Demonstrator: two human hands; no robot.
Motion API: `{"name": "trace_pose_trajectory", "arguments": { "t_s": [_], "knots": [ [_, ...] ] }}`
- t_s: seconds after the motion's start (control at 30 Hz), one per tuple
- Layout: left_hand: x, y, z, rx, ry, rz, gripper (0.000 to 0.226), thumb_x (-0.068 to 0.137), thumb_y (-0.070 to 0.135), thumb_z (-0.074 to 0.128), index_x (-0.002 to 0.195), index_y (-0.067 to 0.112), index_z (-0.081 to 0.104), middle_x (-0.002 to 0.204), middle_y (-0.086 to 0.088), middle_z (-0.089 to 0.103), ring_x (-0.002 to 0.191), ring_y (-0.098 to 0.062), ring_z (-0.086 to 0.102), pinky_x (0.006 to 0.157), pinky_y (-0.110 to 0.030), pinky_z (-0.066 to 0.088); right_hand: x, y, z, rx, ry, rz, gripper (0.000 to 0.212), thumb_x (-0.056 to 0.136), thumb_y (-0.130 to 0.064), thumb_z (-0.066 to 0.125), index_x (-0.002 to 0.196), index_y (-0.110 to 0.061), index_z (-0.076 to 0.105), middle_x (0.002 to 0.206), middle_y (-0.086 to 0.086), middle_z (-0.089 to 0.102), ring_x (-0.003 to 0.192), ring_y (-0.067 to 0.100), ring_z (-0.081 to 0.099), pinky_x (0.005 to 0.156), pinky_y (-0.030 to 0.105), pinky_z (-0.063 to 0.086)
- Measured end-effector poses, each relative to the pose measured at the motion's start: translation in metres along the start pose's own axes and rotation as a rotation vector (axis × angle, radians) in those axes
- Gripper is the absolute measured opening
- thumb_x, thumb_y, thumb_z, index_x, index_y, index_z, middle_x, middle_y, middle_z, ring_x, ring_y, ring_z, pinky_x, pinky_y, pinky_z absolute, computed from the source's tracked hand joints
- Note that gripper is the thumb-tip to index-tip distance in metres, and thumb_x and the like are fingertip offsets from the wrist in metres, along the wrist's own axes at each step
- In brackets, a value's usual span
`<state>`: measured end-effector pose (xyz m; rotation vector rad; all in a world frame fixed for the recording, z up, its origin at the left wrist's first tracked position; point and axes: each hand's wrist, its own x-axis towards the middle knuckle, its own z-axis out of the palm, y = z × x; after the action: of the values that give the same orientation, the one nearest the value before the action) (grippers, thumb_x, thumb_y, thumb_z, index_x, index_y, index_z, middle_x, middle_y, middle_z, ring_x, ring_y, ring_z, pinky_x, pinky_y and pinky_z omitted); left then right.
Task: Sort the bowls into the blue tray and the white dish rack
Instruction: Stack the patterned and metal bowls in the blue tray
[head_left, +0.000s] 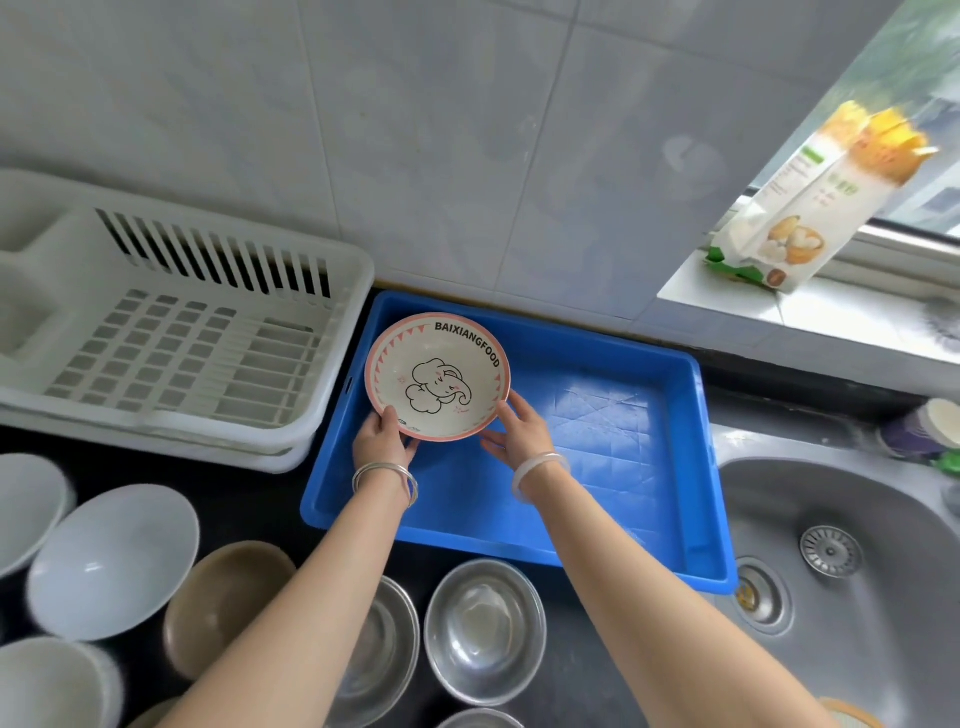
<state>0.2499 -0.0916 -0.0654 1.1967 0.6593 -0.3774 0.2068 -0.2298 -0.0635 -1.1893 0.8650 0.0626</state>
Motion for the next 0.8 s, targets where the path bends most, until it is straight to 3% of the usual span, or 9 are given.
{"name": "trace_pose_trajectory", "arguments": {
  "t_s": [0.13, 0.27, 0.37, 0.4, 0.47, 0.53, 0.63, 0.73, 0.8],
  "knots": [
    [-0.019, -0.006, -0.001, 0.142, -0.026, 0.080, 0.034, 0.094, 0.017, 0.045, 0.127, 0.007, 0.051, 0.128, -0.011, 0.057, 0.116, -0.025, 0.055, 0.090, -0.031, 0.046, -0.010, 0.000, -0.007, -0.131, -0.074, 0.003, 0.046, 0.095, -0.040, 0.044, 0.139, -0.031, 0.035, 0.132, -0.002, 0.049, 0.107, 0.022, 0.056, 0.086, 0.032, 0.047],
    [-0.051, -0.010, -0.002, 0.241, -0.066, 0.082, 0.038, 0.094, 0.022, 0.045, 0.131, 0.013, 0.047, 0.091, 0.003, 0.055, 0.085, -0.018, 0.049, 0.075, -0.029, 0.045, -0.032, -0.005, -0.027, -0.230, -0.024, -0.083, 0.042, 0.097, -0.031, 0.039, 0.139, -0.023, 0.037, 0.138, 0.004, 0.048, 0.104, 0.022, 0.056, 0.084, 0.033, 0.045],
    [-0.088, -0.023, 0.001, 0.313, -0.138, 0.048, 0.044, 0.094, 0.020, 0.044, 0.137, 0.012, 0.040, 0.081, 0.006, 0.048, 0.070, -0.013, 0.044, 0.066, -0.024, 0.040, -0.065, -0.006, -0.061, -0.321, 0.012, -0.191, 0.035, 0.097, -0.027, 0.039, 0.131, -0.021, 0.046, 0.132, 0.007, 0.054, 0.099, 0.020, 0.058, 0.081, 0.031, 0.044],
    [-0.103, -0.029, 0.003, 0.351, -0.167, 0.046, 0.044, 0.094, 0.018, 0.045, 0.137, 0.010, 0.040, 0.083, 0.005, 0.051, 0.071, -0.012, 0.048, 0.066, -0.024, 0.041, -0.078, -0.004, -0.076, -0.355, 0.033, -0.229, 0.033, 0.097, -0.026, 0.039, 0.129, -0.020, 0.048, 0.129, 0.008, 0.057, 0.098, 0.019, 0.058, 0.080, 0.031, 0.045],
    [-0.133, -0.046, 0.006, 0.459, -0.242, 0.042, 0.043, 0.094, 0.017, 0.045, 0.136, 0.008, 0.041, 0.113, -0.008, 0.061, 0.098, -0.022, 0.059, 0.081, -0.029, 0.046, -0.107, 0.001, -0.109, -0.452, 0.087, -0.294, 0.030, 0.097, -0.025, 0.041, 0.123, -0.020, 0.054, 0.123, 0.009, 0.061, 0.097, 0.017, 0.059, 0.084, 0.032, 0.046],
    [-0.162, -0.067, 0.014, 0.587, -0.326, 0.068, 0.040, 0.093, 0.016, 0.047, 0.132, 0.007, 0.047, 0.133, -0.016, 0.053, 0.120, -0.028, 0.053, 0.099, -0.034, 0.044, -0.139, 0.010, -0.147, -0.558, 0.168, -0.332, 0.027, 0.096, -0.026, 0.044, 0.117, -0.023, 0.059, 0.115, 0.005, 0.065, 0.101, 0.017, 0.060, 0.088, 0.031, 0.046],
    [-0.204, -0.100, 0.028, 0.792, -0.461, 0.203, 0.032, 0.091, 0.013, 0.052, 0.122, 0.008, 0.058, 0.127, -0.010, 0.060, 0.112, -0.020, 0.058, 0.101, -0.027, 0.041, -0.188, 0.030, -0.209, -0.675, 0.303, -0.346, 0.024, 0.095, -0.022, 0.048, 0.114, -0.020, 0.062, 0.109, 0.002, 0.069, 0.099, 0.014, 0.061, 0.082, 0.021, 0.042],
    [-0.240, -0.132, 0.043, 0.889, -0.585, 0.279, 0.030, 0.088, 0.011, 0.056, 0.118, 0.009, 0.062, 0.121, -0.005, 0.065, 0.096, -0.007, 0.057, 0.083, -0.007, 0.036, -0.231, 0.055, -0.267, -0.764, 0.458, -0.322, 0.026, 0.093, -0.018, 0.051, 0.117, -0.016, 0.061, 0.115, 0.003, 0.067, 0.109, 0.020, 0.059, 0.091, 0.028, 0.042],
    [-0.261, -0.155, 0.050, 0.991, -0.699, 0.249, 0.033, 0.088, 0.015, 0.058, 0.120, 0.013, 0.060, 0.122, -0.003, 0.065, 0.096, -0.005, 0.057, 0.082, -0.007, 0.036, -0.254, 0.073, -0.301, -0.841, 0.546, -0.270, 0.029, 0.092, -0.015, 0.052, 0.120, -0.014, 0.059, 0.123, 0.005, 0.063, 0.116, 0.024, 0.055, 0.097, 0.032, 0.040]
  ]
}}
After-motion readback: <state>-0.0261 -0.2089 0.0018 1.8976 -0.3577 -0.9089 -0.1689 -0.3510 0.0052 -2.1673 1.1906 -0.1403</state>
